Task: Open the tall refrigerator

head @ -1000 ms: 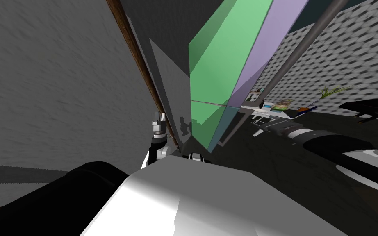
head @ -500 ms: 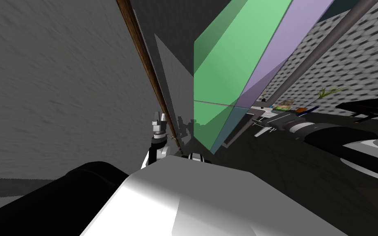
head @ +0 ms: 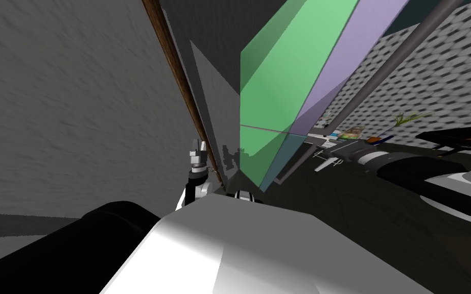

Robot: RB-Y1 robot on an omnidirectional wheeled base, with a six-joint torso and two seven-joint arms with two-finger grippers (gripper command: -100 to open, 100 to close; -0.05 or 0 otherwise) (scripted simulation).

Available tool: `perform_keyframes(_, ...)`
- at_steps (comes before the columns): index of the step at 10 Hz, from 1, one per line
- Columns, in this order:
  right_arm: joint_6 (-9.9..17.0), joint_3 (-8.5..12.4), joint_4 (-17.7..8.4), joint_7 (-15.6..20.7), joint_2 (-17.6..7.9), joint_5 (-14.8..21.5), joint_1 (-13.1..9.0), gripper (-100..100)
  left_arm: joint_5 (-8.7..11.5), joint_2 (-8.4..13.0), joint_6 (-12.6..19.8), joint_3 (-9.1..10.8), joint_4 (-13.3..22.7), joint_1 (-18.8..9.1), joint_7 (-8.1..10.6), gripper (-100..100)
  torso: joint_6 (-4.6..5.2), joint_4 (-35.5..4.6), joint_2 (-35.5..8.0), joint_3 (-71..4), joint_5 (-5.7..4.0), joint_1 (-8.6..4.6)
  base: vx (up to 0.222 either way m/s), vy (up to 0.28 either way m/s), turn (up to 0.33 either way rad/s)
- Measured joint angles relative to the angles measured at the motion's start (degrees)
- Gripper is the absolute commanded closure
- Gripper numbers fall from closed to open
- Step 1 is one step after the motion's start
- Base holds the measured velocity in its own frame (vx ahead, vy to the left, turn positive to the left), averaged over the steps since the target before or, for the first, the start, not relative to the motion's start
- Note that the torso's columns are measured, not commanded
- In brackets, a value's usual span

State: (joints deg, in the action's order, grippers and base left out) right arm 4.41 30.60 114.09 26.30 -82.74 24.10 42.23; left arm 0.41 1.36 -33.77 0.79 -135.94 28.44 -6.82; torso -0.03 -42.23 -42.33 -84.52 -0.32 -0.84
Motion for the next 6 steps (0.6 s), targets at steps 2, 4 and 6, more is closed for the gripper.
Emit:
perform_keyframes(2,-0.68,0.17,1.75,0.13,-0.12,0.07,0.24,100,0.00,0.00,0.00,0.00,0.00,0.00,0.00,0,0.03,0.11,0.35,-0.25,0.13,0.40,-0.080,-0.324,0.048)
perform_keyframes(4,-1.55,0.20,3.71,0.46,0.27,0.40,0.36,100,0.00,0.00,0.00,0.00,0.00,0.01,0.00,0,-0.04,0.18,0.58,-0.39,0.16,0.57,-0.060,-0.309,0.032)
perform_keyframes(6,-2.27,0.97,6.20,0.70,0.76,0.62,1.30,100,0.00,0.00,0.00,0.00,0.00,0.01,0.00,0,-0.15,0.19,0.60,-0.42,0.21,0.57,-0.082,-0.330,0.051)
